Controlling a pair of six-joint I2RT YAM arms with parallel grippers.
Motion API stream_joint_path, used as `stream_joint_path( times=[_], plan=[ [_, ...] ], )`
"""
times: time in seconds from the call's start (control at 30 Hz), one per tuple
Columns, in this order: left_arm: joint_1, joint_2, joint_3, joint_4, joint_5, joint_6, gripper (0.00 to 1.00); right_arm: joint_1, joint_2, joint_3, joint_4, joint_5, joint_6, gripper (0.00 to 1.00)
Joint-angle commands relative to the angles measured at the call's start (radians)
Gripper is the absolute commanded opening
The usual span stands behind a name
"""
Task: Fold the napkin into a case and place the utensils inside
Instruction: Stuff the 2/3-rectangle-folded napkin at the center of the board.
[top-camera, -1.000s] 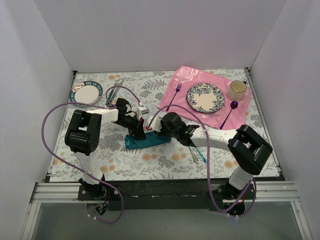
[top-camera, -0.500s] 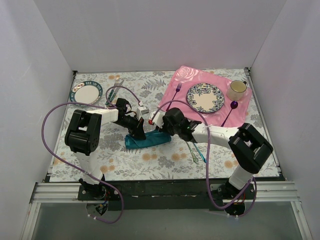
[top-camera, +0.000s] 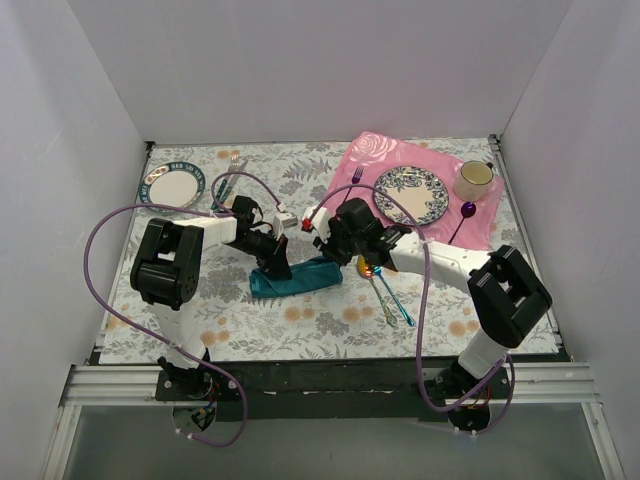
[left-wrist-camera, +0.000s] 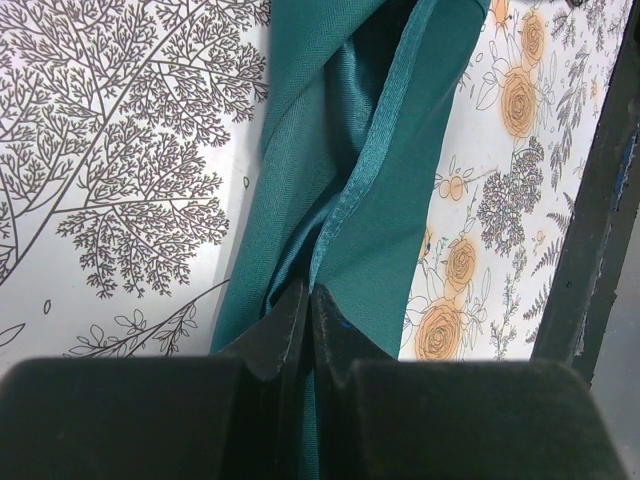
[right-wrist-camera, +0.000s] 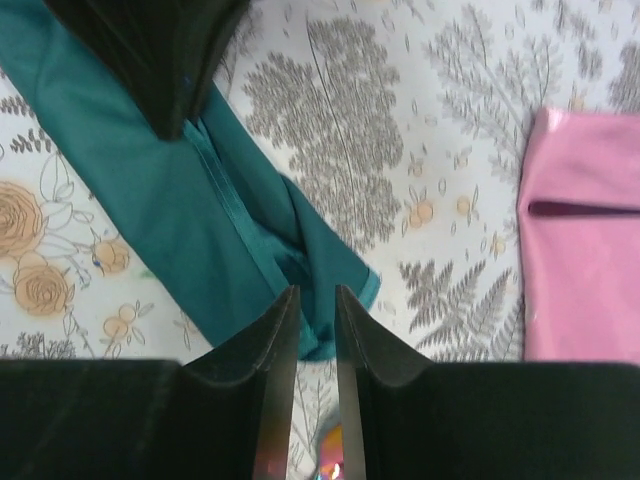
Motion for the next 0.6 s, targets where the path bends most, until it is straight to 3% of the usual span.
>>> stream_joint_path(
  times=[0.0, 0.23, 0.4, 0.57],
  plan=[
    [0.006, 0.054, -0.02, -0.013, -0.195, 0.042, 0.0, -0.064, -0.075, 0.031, -0.158, -0.055, 0.161, 0.29],
    [0.006, 0.056, -0.025, -0.01, -0.192, 0.038, 0.0, -0.119, -0.156, -0.073, -0.129, -0.14, 0.383, 0.32],
    [0.006, 0.062, -0.02, -0.008, -0.192, 0.033, 0.0, -0.136, -0.15, -0.132, -0.071, -0.141, 0.413, 0.23],
    [0.006, 0.059, -0.019, -0.015, -0.193, 0.031, 0.0, -0.138, -0.12, -0.168, -0.001, -0.158, 0.469, 0.35]
  ],
)
